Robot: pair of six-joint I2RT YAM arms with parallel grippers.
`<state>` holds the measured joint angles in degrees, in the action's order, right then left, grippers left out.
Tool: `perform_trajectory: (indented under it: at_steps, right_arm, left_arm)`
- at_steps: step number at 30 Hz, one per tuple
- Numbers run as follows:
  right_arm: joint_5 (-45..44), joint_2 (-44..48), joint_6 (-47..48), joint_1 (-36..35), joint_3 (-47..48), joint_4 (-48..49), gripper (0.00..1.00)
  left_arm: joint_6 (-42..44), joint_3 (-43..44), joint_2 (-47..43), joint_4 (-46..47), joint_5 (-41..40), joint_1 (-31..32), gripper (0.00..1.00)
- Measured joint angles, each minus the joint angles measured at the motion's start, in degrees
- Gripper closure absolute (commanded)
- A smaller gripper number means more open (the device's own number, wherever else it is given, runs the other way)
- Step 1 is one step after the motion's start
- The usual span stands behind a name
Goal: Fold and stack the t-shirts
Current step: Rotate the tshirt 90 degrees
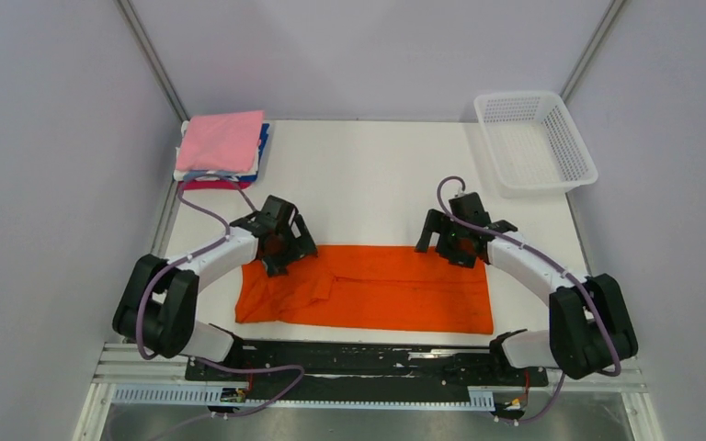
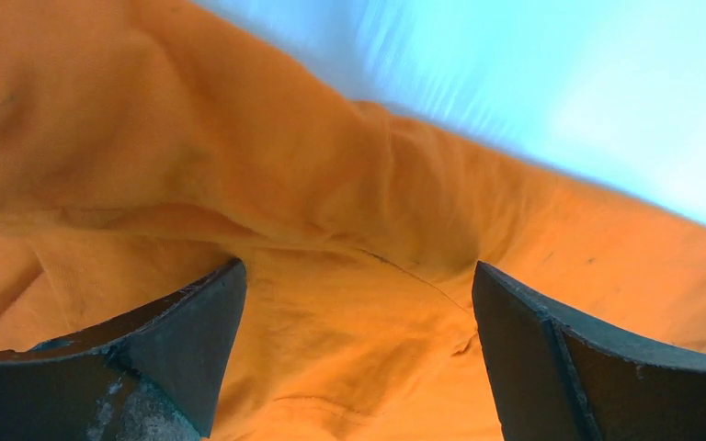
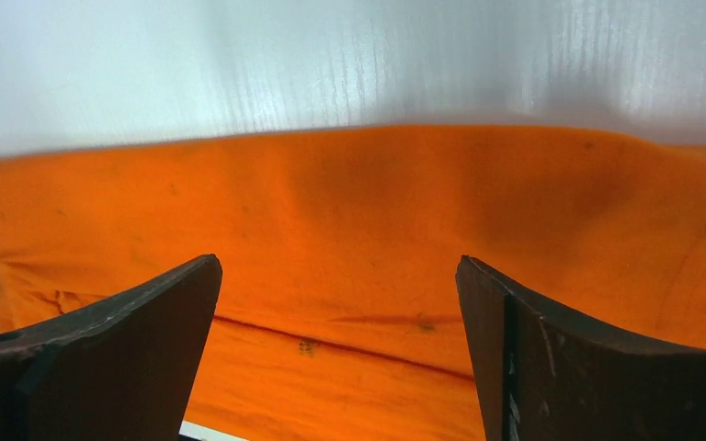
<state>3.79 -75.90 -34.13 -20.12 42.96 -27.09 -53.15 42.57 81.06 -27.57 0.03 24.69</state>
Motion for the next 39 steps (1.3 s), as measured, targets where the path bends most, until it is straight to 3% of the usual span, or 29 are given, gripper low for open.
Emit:
perform_trajectory:
  at_steps: [4,10,17,20,22,26,30,34,39]
  right_arm:
    - [0.70,-3.67,0.70,0.00,-0.20,1.70,0.00]
    - [4.00,-3.37,1.84,0.07,-2.95,3.30,0.00]
    - [14.40,0.35,5.14,-3.28,-6.19,1.68,0.00]
    - [18.45,0.09,6.64,-7.76,-6.14,0.96,0.00]
    - [20.85,-1.36,8.28,-11.19,-5.31,0.48,0.00]
    - [26.43,-8.87,11.26,-16.59,-0.61,0.96,0.00]
    - [29.18,-14.10,12.83,-20.87,3.58,1.90,0.00]
    - [31.39,-18.08,13.09,-23.61,6.97,3.21,0.00]
    - [31.12,-21.42,13.00,-24.76,10.54,4.33,0.00]
  left_arm:
    - [-0.76,5.33,6.23,2.16,-0.37,-2.51,0.00]
    - [1.03,27.47,25.35,0.98,-2.19,-3.45,0.00]
    - [2.71,70.25,54.88,0.37,3.26,-3.50,0.00]
    - [1.27,88.96,67.98,5.01,9.99,-3.43,0.00]
    - [-1.46,96.52,74.88,12.72,14.78,-3.28,0.00]
    - [-8.52,100.59,82.16,28.68,19.93,-2.10,0.00]
    - [-13.07,103.75,86.42,38.18,20.46,-0.28,0.00]
    - [-15.39,105.37,88.59,43.17,20.44,1.20,0.00]
    - [-13.79,105.02,88.26,42.84,20.35,1.60,0.00]
